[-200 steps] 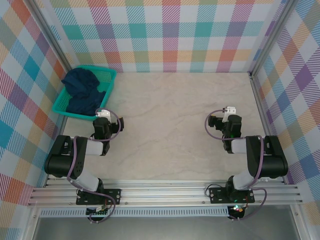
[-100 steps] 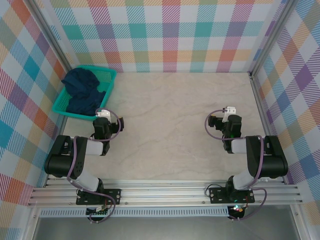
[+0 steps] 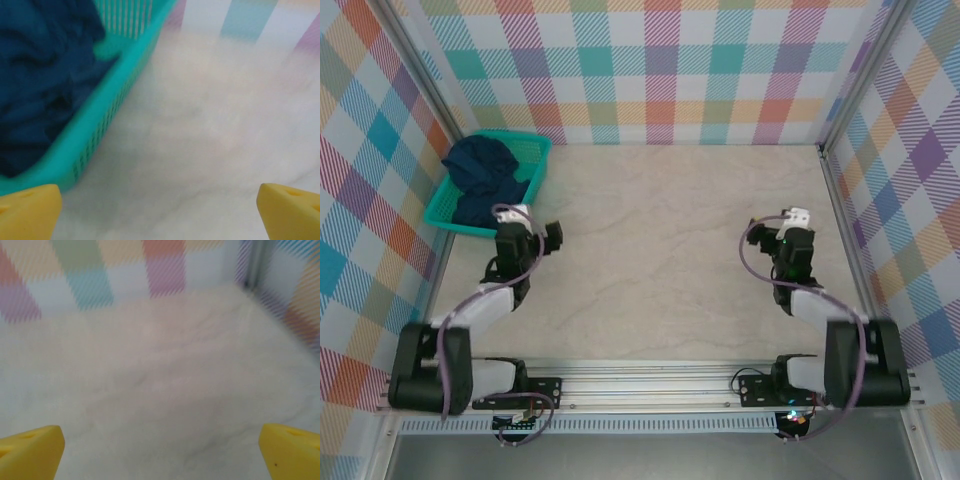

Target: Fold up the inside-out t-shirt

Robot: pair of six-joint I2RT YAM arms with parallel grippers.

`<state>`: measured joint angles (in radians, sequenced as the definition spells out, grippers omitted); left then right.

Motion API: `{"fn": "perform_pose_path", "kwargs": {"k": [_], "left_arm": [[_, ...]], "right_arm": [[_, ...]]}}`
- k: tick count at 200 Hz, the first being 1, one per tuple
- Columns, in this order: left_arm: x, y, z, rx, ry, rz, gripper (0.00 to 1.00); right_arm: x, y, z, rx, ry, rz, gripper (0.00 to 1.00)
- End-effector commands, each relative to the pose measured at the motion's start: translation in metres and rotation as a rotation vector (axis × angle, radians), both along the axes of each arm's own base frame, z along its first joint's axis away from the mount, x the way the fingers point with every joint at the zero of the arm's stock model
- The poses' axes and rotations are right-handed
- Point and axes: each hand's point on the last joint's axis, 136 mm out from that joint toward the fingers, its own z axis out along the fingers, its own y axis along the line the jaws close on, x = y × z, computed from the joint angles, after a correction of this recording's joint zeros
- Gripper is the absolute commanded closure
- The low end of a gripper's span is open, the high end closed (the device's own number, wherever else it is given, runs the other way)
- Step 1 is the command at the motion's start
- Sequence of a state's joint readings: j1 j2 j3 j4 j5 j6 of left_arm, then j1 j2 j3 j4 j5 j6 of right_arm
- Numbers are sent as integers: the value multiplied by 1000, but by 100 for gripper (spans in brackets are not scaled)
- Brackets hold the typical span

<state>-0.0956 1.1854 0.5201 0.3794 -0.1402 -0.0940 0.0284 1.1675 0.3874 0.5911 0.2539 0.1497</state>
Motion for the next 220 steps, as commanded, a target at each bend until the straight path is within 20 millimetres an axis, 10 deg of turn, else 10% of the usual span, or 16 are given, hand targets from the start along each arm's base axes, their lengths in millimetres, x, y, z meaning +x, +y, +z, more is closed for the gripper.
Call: {"fn": "perform_pose_path", "kwargs": {"k": [1,40,72,121,179,220], "left_arm": [[-16,-16,44,-167,-56,-57,0],[7,36,65,-22,100,175,0],[51,118,22,-36,303,390,0],[138,172,-38,-32,562,437,0],[191,204,-103,75,739,421,2],[223,207,-117,90,699,366,31]], "right_arm": [[-24,-6,34,190,-85,-80,2],[-5,99,68,126,-15,259,3],[7,153,59,146,47,416,1],[8,166,39,214,111,451,0],[4,167,27,214,153,458,0],[10,173,22,231,186,469,0]]}}
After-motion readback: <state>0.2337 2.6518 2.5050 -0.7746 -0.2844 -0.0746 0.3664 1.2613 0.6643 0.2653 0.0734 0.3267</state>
